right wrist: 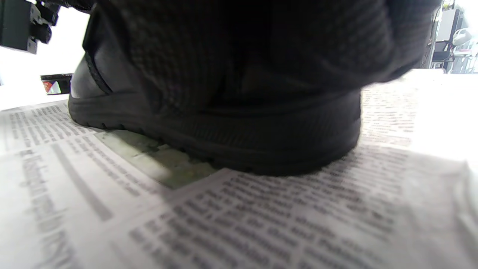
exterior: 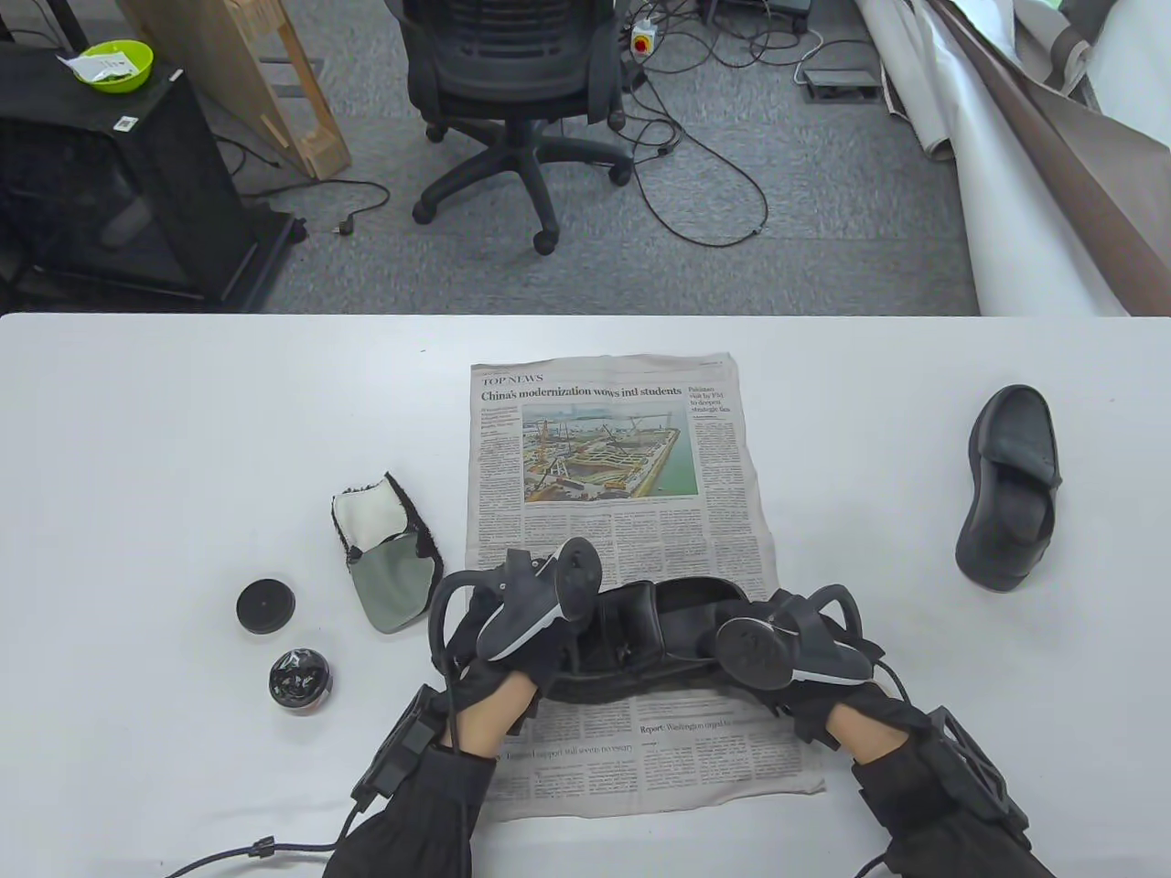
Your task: Dip and apply built-in sponge shoe polish on shoes
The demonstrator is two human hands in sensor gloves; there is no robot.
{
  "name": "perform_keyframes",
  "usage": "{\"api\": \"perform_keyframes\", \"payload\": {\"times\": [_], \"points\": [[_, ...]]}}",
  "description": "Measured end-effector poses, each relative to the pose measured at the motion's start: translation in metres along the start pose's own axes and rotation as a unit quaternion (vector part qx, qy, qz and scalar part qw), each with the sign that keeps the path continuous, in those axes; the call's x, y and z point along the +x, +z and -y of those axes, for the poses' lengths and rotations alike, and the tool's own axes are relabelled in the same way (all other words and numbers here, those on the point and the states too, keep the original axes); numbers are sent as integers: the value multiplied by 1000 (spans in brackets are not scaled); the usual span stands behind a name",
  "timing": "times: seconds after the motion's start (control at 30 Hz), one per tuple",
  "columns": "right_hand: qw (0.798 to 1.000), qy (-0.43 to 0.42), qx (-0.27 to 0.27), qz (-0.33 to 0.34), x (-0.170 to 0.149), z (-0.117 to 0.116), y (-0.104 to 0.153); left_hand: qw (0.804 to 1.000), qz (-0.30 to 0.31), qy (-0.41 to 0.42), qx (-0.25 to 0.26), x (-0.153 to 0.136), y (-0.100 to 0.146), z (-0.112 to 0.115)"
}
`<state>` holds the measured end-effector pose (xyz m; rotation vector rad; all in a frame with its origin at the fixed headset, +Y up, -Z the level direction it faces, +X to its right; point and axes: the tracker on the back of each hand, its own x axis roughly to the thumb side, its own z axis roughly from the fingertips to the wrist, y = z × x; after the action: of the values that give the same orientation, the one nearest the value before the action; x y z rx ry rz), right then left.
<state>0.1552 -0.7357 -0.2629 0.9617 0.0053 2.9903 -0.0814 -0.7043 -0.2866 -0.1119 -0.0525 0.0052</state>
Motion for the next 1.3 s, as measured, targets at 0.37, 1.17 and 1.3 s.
{"api": "perform_keyframes", "payload": {"times": [0.37, 1.17, 1.3], "points": [[1000, -6, 0, -13, -1, 0, 0, 995, -51, -38, -77, -25, 15, -6], [1000, -28, 7, -4, -3, -3, 0, 997, 39, 14, 63, 32, 18, -1], [1000, -23, 6, -7, -2, -3, 0, 999, 1, -2, 50, 23, 9, 1]]}}
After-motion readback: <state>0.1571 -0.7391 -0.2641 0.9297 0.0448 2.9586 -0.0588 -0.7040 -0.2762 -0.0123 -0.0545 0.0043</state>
